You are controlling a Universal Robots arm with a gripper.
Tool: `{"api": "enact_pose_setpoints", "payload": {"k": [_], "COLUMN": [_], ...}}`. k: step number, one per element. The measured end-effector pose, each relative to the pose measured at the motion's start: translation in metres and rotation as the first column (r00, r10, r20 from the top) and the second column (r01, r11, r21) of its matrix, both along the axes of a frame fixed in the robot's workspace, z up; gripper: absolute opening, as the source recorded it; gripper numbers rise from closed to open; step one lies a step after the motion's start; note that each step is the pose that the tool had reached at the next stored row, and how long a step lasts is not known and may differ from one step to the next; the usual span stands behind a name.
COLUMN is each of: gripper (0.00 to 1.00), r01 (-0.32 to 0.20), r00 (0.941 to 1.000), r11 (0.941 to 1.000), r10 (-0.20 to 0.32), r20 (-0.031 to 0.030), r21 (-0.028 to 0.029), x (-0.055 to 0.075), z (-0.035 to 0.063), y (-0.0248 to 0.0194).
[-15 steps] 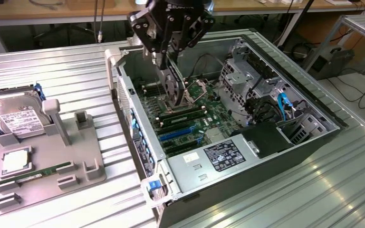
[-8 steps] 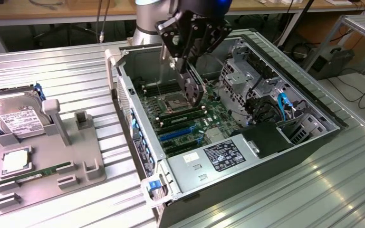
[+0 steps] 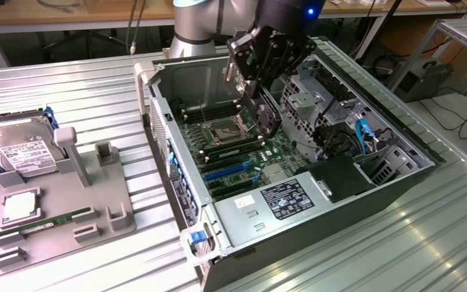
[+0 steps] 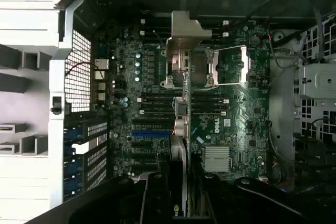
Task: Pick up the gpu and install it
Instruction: 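Pick up the gpu and move the gpu toward the slot, then insert the gpu into the slot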
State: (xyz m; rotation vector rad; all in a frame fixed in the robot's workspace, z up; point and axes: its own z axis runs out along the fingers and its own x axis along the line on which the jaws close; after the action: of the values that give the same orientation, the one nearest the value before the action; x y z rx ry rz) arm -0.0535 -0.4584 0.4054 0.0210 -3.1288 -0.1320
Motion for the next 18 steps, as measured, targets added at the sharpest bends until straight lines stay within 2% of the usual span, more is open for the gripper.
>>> {"api": "enact_pose_setpoints", "payload": {"k": [2, 4, 18], "gripper": [0.26, 0.26, 0.26], "r01": [0.0, 0.0, 0.0], "r00": [1.0, 1.0, 1.0], "r11": [1.0, 1.0, 1.0], "r10": [0.0, 0.0, 0.0], "r20": [-0.0003, -0.0014, -0.0016], "r21": [-0.0003, -0.0003, -0.0002], "x": [0.0056, 0.0072, 0.0074], "z": [-0.0047, -0.0049, -0.005], "y": [0.0, 0.0, 0.0]}}
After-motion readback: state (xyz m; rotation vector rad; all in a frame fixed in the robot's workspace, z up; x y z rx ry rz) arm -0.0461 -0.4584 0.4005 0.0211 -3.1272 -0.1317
